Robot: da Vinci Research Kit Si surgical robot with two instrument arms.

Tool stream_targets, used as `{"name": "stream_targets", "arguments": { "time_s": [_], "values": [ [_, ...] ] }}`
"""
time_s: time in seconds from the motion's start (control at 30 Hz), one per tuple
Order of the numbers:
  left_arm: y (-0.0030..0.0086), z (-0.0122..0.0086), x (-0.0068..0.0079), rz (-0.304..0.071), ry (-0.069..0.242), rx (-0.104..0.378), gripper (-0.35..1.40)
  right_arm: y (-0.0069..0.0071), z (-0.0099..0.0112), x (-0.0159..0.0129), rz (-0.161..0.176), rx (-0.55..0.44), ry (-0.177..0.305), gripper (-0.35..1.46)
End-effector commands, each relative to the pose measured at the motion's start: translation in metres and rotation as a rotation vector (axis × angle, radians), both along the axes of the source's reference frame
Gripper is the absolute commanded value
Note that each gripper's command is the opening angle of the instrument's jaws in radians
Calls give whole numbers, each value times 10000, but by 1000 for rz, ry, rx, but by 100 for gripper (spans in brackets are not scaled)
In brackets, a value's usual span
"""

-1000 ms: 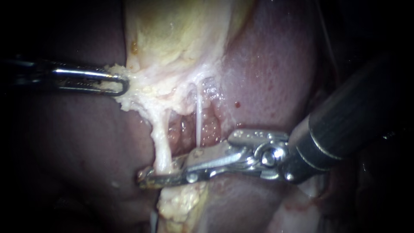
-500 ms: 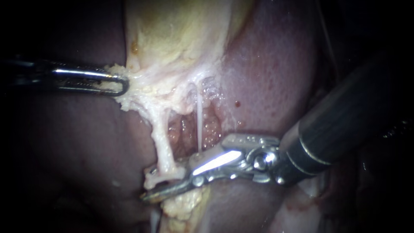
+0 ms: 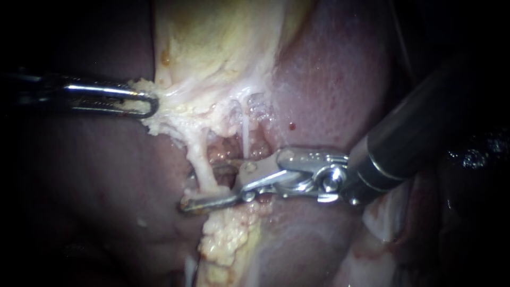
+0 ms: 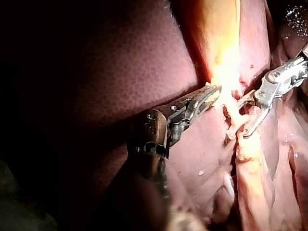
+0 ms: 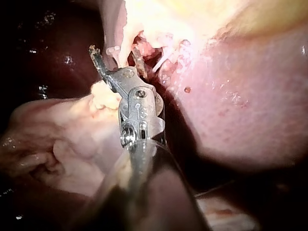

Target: Going back first clip left tube

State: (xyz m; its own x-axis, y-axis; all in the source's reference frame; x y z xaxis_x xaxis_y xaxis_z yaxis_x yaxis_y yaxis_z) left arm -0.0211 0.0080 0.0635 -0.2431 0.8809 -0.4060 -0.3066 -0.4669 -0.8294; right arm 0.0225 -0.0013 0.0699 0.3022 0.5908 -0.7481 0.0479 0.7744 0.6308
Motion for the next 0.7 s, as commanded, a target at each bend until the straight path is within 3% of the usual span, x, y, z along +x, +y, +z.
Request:
{"name": "stream_targets", "arguments": {
  "time_s": [0.03,0.2,0.33,0.63,0.7],
  "values": [
    [0,0,0,1,-1,0,-35,1,-2,-5,2,-24,2,50],
    [0,0,1,2,-1,0,-35,3,-11,-29,-10,-103,19,50],
    [0,0,2,2,-1,0,-35,7,-24,-65,-37,-150,43,50],
    [0,1,3,2,-1,0,-35,32,-61,-139,-62,-176,73,50],
    [0,1,3,2,-2,0,-35,37,-68,-153,-49,-175,65,50]
  ]
}}
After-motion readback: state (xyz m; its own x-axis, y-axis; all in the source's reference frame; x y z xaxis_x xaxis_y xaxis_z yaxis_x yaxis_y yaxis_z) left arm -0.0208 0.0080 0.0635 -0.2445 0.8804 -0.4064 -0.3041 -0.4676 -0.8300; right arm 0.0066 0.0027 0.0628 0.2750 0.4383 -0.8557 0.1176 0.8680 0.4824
